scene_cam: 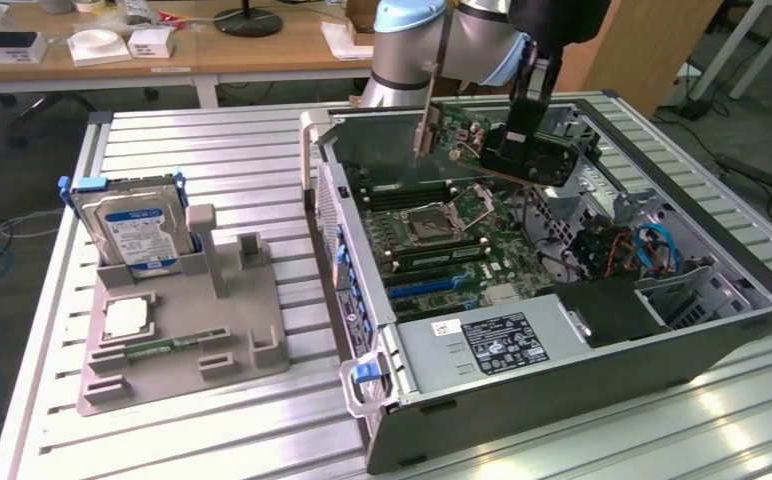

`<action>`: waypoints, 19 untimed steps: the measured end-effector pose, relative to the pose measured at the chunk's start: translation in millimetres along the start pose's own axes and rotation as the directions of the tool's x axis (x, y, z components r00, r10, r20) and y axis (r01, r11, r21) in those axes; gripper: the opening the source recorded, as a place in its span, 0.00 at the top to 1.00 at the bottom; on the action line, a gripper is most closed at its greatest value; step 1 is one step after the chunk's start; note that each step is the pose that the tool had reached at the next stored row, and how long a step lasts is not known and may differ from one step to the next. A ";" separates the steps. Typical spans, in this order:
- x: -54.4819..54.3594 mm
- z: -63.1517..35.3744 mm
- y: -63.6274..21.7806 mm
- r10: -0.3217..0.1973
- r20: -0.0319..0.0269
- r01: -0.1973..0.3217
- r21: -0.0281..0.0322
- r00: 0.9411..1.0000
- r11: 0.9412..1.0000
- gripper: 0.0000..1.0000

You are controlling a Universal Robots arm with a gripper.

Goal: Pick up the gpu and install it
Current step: 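Insert the gpu into the slot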

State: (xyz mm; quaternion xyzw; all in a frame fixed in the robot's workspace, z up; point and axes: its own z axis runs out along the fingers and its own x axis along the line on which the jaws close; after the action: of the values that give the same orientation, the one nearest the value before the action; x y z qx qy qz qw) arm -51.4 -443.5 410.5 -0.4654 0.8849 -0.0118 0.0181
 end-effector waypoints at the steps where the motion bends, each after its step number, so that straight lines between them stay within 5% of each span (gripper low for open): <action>1: 0.0 0.0 0.0 -0.004 0.000 0.004 0.000 1.000 1.000 0.73; 9: 0.4 0.1 -0.1 -0.073 0.003 0.073 -0.002 0.997 0.997 0.73; 19: 0.7 0.1 -0.3 -0.184 0.007 0.184 -0.003 0.983 0.983 0.73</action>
State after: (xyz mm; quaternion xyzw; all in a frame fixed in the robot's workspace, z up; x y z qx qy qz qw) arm -51.6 -444.2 410.5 -0.5451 0.8381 -0.0100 0.0191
